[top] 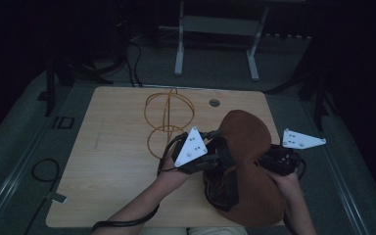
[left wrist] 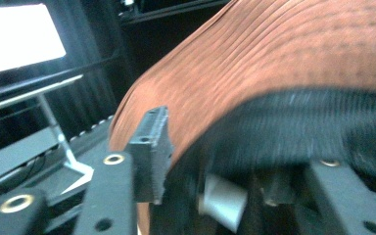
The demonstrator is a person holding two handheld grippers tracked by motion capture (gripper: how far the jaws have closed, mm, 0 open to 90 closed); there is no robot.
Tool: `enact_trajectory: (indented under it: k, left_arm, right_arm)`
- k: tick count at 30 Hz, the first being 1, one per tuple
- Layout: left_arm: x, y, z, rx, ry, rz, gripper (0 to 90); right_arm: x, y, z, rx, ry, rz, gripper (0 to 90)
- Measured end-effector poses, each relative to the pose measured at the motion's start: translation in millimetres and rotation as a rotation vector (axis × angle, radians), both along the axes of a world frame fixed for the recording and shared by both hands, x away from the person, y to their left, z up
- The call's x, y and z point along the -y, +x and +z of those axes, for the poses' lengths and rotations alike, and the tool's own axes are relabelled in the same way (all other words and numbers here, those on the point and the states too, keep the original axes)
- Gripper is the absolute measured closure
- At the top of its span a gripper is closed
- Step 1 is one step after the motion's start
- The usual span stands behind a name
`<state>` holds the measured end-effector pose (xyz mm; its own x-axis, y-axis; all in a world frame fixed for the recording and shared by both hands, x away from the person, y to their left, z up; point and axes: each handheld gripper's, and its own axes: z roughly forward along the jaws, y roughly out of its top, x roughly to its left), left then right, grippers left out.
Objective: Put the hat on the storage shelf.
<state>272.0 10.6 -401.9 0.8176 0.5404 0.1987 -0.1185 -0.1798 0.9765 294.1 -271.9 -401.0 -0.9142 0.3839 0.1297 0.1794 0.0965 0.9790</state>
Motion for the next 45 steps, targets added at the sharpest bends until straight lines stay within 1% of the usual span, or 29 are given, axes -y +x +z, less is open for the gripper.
enact_trajectory:
  k: [2, 5, 7, 9, 11, 12, 13, 15, 17, 18, 20, 22, 24, 25, 27, 28, 29, 30, 32, 33, 35, 36, 38, 39, 40, 41, 43, 44, 45]
  left_arm:
    - [-7.6, 0.9, -1.7, -0.019, -0.003, 0.01, 49.8]
    - [-18.4, 1.0, -6.0, -0.034, 0.015, 0.034, 49.8]
    - [-25.5, 1.7, -9.8, -0.061, 0.018, 0.04, 49.8]
    - [-32.9, 0.7, -14.7, -0.075, 0.024, 0.045, 49.8]
    - [-40.4, -1.2, -20.5, -0.087, 0.035, 0.055, 49.9]
    - [-45.3, -1.8, -24.1, -0.109, 0.038, 0.051, 50.2]
    - [-49.3, -2.7, -27.2, -0.118, 0.038, 0.055, 50.2]
    - [-56.8, -4.3, -32.3, -0.131, 0.042, 0.07, 50.3]
    - [-56.8, -4.3, -32.3, -0.131, 0.042, 0.07, 50.2]
    - [-71.1, -8.0, -42.3, -0.143, 0.041, 0.089, 50.1]
    - [-80.5, -10.3, -48.7, -0.148, 0.042, 0.101, 50.0]
    - [-89.7, -12.9, -55.8, -0.158, 0.039, 0.112, 49.2]
    - [-98.0, -16.1, -63.5, -0.164, 0.047, 0.134, 48.0]
    - [-102.2, -17.8, -67.6, -0.174, 0.048, 0.134, 46.3]
    - [-110.1, -21.4, -76.4, -0.186, 0.059, 0.157, 43.8]
    - [-114.4, -22.9, -80.8, -0.198, 0.055, 0.157, 40.5]
    - [-119.0, -24.3, -85.0, -0.207, 0.056, 0.162, 39.5]
    - [-123.9, -26.1, -89.1, -0.208, 0.06, 0.177, 39.3]
    - [-134.6, -29.3, -96.5, -0.221, 0.043, 0.191, 38.2]
    - [-139.4, -30.8, -99.9, -0.222, 0.049, 0.21, 37.8]
    - [-148.6, -33.5, -107.6, -0.241, 0.055, 0.234, 34.5]
    - [-153.1, -34.9, -111.8, -0.249, 0.067, 0.249, 33.8]
    - [-162.1, -36.4, -120.6, -0.281, 0.082, 0.274, 28.3]
    - [-166.5, -36.9, -125.0, -0.304, 0.089, 0.283, 25.4]
    - [-171.0, -36.9, -129.6, -0.325, 0.095, 0.296, 20.4]
    - [-175.4, -37.4, -134.5, -0.337, 0.104, 0.312, 14.0]
    - [-183.4, -38.6, -144.4, -0.344, 0.138, 0.39, 5.9]
    - [-188.8, -39.4, -148.9, -0.351, 0.139, 0.431, 3.5]
    - [-194.9, -39.7, -153.0, -0.363, 0.139, 0.474, 3.2]
  right_arm:
    - [2.7, 1.7, 3.5, 0.003, 0.007, -0.018, 88.1]
    - [6.3, 7.2, 9.6, 0.01, 0.011, -0.047, 88.0]
    - [8.0, 11.7, 13.9, 0.01, 0.009, -0.065, 88.0]
    - [9.1, 16.0, 16.8, 0.006, 0.018, -0.07, 88.0]
    - [9.4, 21.4, 20.1, 0.009, 0.013, -0.089, 88.0]
    - [9.8, 24.1, 21.6, 0.007, 0.015, -0.096, 88.0]
    - [9.9, 27.8, 23.3, 0.005, 0.018, -0.104, 88.0]
    - [9.4, 32.8, 25.7, 0.003, 0.019, -0.118, 88.0]
    - [8.9, 35.8, 27.1, 0.005, 0.018, -0.123, 88.0]
    - [7.2, 42.7, 30.8, 0.0, 0.022, -0.132, 88.0]
    - [4.5, 48.9, 34.6, 0.007, 0.014, -0.151, 88.0]
    - [1.6, 55.0, 38.0, 0.017, 0.018, -0.17, 88.0]
    - [-1.9, 61.5, 42.0, 0.019, 0.02, -0.191, 88.0]
    - [-3.7, 64.9, 44.2, 0.017, 0.027, -0.2, 88.0]
    - [-7.9, 72.2, 48.9, 0.017, 0.03, -0.21, 88.0]
    - [-10.2, 75.4, 51.2, 0.019, 0.032, -0.215, 88.0]
    - [-12.6, 78.4, 53.4, 0.018, 0.032, -0.219, 87.9]
    - [-15.1, 81.9, 55.5, 0.018, 0.03, -0.217, 88.0]
    - [-20.3, 88.4, 59.1, 0.018, 0.021, -0.23, 87.9]
    - [-22.5, 91.7, 60.5, 0.015, 0.022, -0.23, 87.9]
    - [-26.8, 98.0, 63.0, 0.01, 0.02, -0.241, 87.9]
    - [-28.8, 101.1, 63.9, 0.008, 0.019, -0.242, 87.9]
    - [-32.9, 105.9, 65.5, 0.003, 0.019, -0.253, 87.9]
    - [-34.8, 108.0, 66.6, -0.001, 0.018, -0.253, 87.9]
    - [-36.9, 110.3, 67.7, -0.004, 0.026, -0.254, 87.9]
    - [-39.2, 111.9, 69.2, -0.009, 0.031, -0.259, 87.9]
    - [-44.6, 114.9, 72.7, -0.004, 0.03, -0.268, 87.9]
    - [-47.3, 116.7, 74.4, -0.008, 0.033, -0.268, 87.9]
    - [-50.3, 118.3, 76.3, -0.007, 0.031, -0.268, 87.9]
